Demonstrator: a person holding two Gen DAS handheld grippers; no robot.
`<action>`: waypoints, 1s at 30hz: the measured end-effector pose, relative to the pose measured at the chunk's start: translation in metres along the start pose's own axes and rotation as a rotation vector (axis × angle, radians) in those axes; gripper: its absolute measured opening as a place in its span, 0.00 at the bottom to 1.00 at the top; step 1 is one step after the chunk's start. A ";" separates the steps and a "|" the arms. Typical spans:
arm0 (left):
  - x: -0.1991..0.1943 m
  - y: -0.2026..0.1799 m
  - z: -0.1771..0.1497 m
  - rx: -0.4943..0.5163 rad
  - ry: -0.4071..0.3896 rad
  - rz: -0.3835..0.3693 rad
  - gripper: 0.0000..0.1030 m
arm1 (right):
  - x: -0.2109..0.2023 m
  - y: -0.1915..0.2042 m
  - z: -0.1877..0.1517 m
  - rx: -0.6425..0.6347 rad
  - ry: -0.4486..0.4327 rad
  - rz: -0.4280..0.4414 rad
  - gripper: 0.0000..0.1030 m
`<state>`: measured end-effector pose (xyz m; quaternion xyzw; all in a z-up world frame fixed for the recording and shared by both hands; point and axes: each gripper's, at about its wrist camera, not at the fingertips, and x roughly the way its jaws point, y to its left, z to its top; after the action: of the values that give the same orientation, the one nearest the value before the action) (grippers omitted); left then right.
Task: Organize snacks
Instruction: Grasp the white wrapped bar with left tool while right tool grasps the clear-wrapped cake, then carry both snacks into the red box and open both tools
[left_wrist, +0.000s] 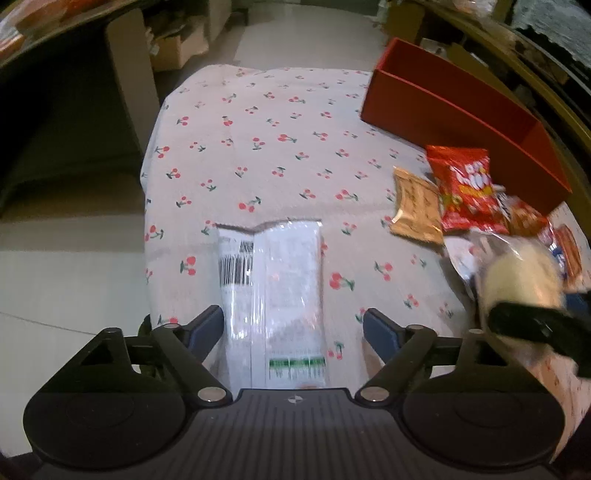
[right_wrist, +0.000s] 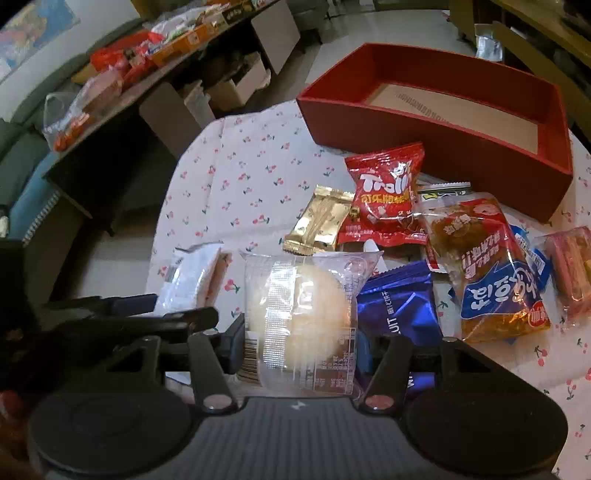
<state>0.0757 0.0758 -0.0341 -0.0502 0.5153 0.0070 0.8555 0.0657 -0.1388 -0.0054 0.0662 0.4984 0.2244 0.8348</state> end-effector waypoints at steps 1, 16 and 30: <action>0.006 0.000 0.002 -0.003 0.018 0.009 0.84 | 0.000 -0.001 0.000 0.002 -0.002 0.008 0.56; -0.001 -0.031 0.000 0.030 0.029 0.004 0.50 | -0.019 -0.017 -0.003 0.027 -0.051 0.026 0.56; -0.041 -0.090 0.041 0.139 -0.106 -0.110 0.49 | -0.059 -0.048 0.013 0.118 -0.192 -0.012 0.56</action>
<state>0.0982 -0.0079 0.0281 -0.0185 0.4651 -0.0729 0.8821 0.0680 -0.2058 0.0324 0.1334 0.4290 0.1822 0.8746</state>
